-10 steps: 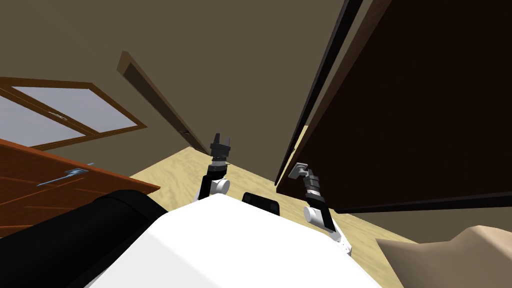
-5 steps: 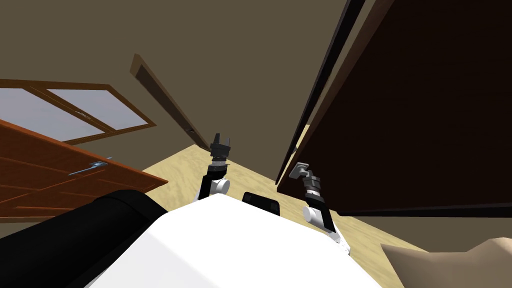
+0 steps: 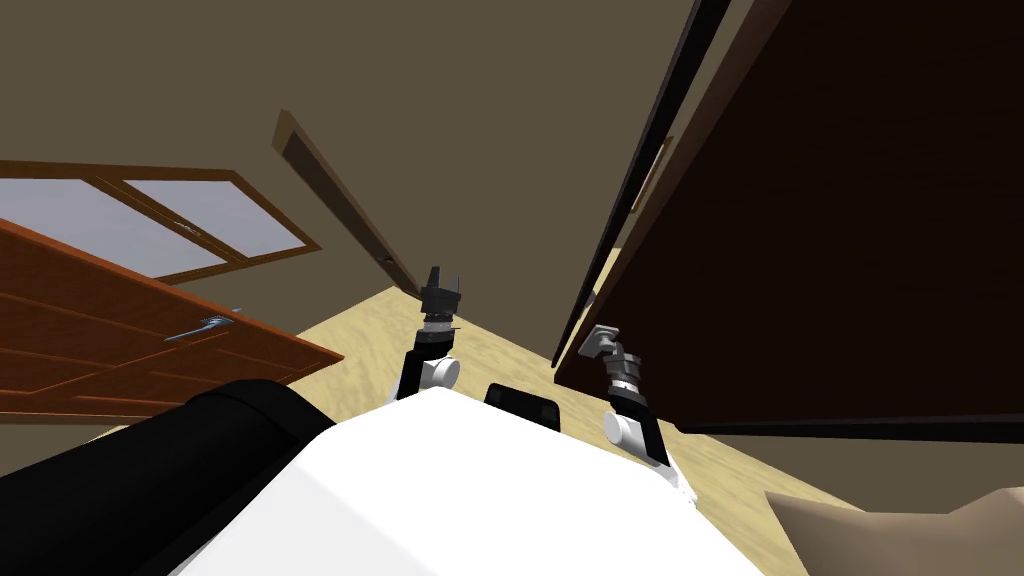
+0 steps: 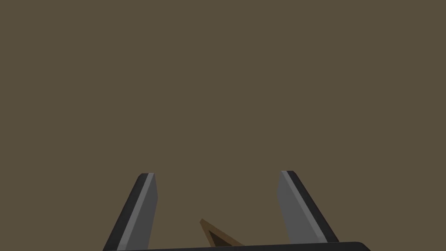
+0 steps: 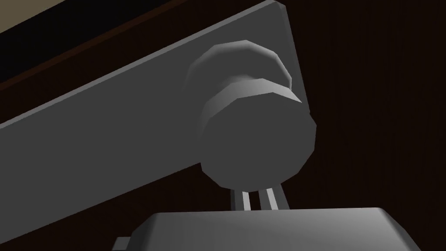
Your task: Pull the door open
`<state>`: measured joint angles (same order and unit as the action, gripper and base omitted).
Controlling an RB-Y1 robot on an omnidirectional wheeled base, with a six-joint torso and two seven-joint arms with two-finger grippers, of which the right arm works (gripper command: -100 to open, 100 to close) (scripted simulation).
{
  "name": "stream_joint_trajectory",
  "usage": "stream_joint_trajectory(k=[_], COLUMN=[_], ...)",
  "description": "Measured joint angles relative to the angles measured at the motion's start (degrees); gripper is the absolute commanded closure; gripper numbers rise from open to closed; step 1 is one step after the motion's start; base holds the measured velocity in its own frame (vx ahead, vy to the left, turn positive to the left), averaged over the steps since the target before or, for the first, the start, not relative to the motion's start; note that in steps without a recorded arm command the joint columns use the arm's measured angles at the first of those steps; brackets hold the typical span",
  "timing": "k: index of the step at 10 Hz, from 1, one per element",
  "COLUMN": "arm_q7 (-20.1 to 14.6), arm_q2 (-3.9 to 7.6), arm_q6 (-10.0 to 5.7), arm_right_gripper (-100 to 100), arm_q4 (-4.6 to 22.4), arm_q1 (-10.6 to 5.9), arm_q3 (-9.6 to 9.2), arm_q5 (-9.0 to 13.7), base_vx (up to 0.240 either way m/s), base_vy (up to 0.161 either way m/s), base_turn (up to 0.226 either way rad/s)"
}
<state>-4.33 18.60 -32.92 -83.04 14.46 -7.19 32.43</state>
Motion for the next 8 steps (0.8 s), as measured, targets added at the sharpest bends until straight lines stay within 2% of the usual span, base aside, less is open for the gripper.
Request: stream_joint_trajectory(k=[1,2,5,8], arm_q7=[-0.7,-2.4,-5.7,-6.4], arm_q2=[0.00,0.24,1.34,1.27], arm_q6=[0.09,-0.06,-0.47,-0.74], arm_right_gripper=[100,-100,-100,-100], arm_q4=[-0.8,-0.5,-0.7,-0.9], arm_q1=[0.75,0.51,0.84,1.39], arm_q3=[-0.28,-0.74,0.33,0.17], arm_q5=[1.5,3.6,7.0,7.5], base_vx=[-0.071,-0.059,-0.051,-0.011], base_vy=[-0.047,-0.061,-0.015,0.005], base_turn=[0.185,0.061,0.009,-0.010])
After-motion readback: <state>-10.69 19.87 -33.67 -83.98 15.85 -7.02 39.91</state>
